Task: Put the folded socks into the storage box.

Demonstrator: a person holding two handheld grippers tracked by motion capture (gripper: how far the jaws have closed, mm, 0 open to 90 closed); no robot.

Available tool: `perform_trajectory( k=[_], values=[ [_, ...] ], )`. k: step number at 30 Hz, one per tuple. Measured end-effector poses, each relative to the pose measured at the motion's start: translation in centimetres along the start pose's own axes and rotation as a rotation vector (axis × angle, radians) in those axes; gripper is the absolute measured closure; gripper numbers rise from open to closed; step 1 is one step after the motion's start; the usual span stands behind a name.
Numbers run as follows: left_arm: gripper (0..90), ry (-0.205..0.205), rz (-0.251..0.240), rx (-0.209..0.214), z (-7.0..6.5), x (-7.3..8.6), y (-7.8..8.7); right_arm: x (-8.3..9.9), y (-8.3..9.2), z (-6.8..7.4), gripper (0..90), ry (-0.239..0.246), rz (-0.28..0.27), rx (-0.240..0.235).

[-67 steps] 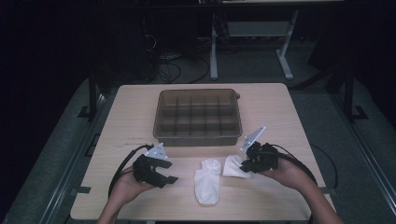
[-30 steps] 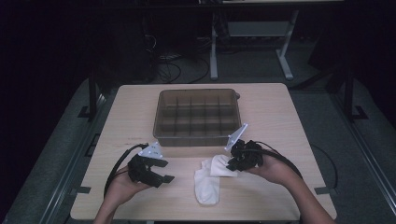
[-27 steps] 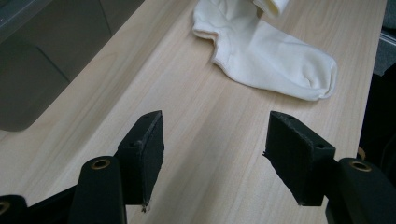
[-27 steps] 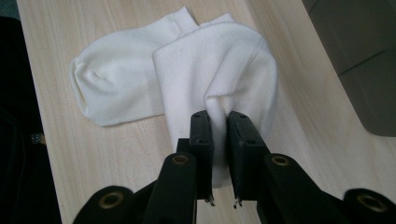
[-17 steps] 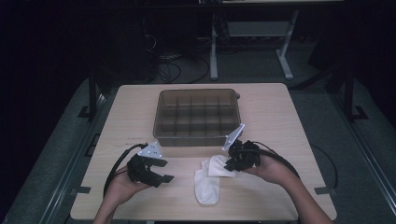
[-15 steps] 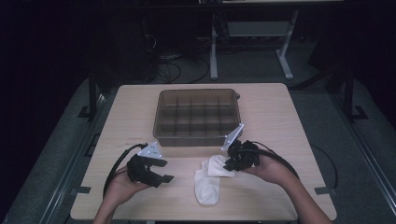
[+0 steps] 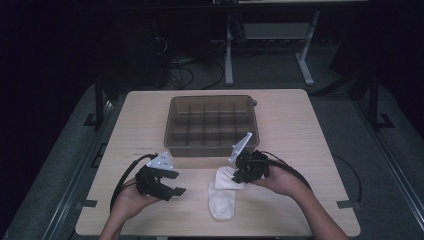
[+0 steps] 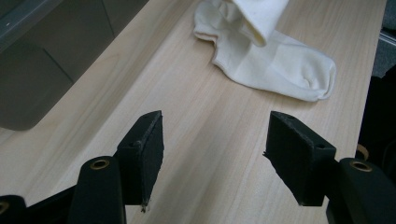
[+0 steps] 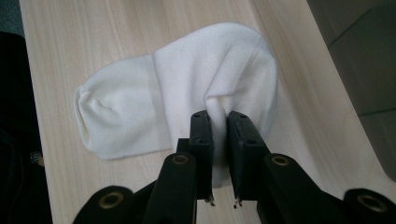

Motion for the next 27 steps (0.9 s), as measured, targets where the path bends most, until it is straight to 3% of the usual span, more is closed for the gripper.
perform_trajectory(
  k=[27],
  values=[
    [36.5,0.006,-0.005,0.001,0.0,0.2,0.3,-1.4,-2.1,0.2,80.2,0.02,0.019,-0.015]
  ],
)
Point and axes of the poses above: each handheld gripper's, and its own axes: y roughly backward along the jaws, x roughly out of its underside, z roughly to its left, the point moved 7 cm from there along -y, roughly forward along the jaws, and after that the axes turned 1 degree about -y, right-handed, at the moved point
